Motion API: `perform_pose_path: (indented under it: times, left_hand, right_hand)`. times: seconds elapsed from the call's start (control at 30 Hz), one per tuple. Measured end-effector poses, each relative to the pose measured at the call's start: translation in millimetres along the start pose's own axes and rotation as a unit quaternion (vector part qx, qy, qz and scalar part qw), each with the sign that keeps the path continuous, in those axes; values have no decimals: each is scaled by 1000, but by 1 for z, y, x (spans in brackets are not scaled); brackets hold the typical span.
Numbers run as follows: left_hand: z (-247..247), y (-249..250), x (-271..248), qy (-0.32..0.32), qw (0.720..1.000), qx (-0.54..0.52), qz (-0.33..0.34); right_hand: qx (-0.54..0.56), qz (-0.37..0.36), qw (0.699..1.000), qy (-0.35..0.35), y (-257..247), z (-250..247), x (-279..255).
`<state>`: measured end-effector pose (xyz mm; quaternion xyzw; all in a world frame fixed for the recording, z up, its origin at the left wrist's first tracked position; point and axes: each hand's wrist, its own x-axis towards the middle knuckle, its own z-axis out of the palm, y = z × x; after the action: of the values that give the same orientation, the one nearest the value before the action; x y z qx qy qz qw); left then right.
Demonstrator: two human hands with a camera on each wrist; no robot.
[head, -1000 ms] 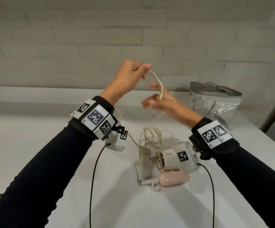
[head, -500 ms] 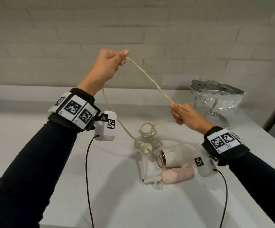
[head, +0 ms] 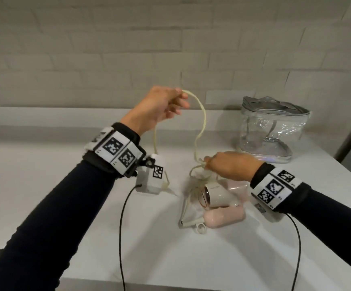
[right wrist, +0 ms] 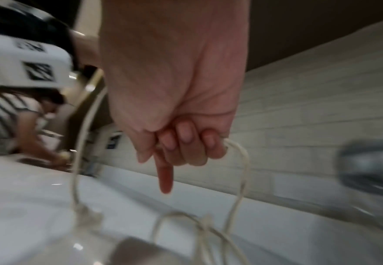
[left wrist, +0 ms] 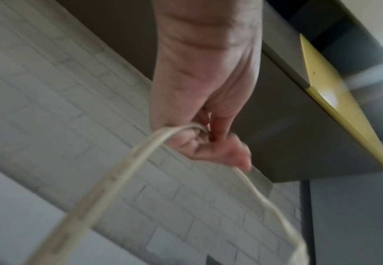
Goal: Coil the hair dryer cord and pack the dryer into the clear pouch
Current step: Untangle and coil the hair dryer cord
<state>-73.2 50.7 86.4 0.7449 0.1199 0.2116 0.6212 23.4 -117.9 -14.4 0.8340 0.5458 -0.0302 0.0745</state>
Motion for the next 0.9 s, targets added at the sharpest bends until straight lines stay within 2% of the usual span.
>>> perform_pose_path:
  times: [0.1,0.2,0.3,0.37,0.43,0.5,0.57,0.63,0.73,0.8,0.9]
  left_hand:
    - [25,-20,-7,-71,996,-27,-42]
    - [51,-35,-15,-128,989,77,-22]
    - [65,-49,-16,-80,984,162,3]
    - [65,-52,-19,-40,975,218,3]
    - [65,-52,-27,-36,959,282,5]
    - [64,-53,-36,-52,950,308,-25]
    - [61,-55,-42,-79,951,288,-80]
    - [54,-58,-45,-111,951,264,-117]
    - [41,-60,-50,-160,956,181,-164]
    - [30,-61,-54,-151,965,152,-152]
    - [14,-62,-59,-85,980,148,-105]
  right_hand:
    - [21,-52,996,64,-33,-8,4]
    - [185,-60,973,121,-42,-26,13]
    - [166,-56,973,151,-36,-34,13]
    - [151,-59,978,134,-36,-38,6]
    - [158,-38,980,118,-38,-37,3]
    - [188,-25,979,81,-35,-36,2]
    - [203,-24,978,51,-33,-35,4]
    - [160,-23,985,53,-24,-33,7]
    - [177,-32,982,66,-12,-34,5]
    - [195,-39,976,93,-6,-37,1]
    - [259,-43,955,137,7,-38,-7]
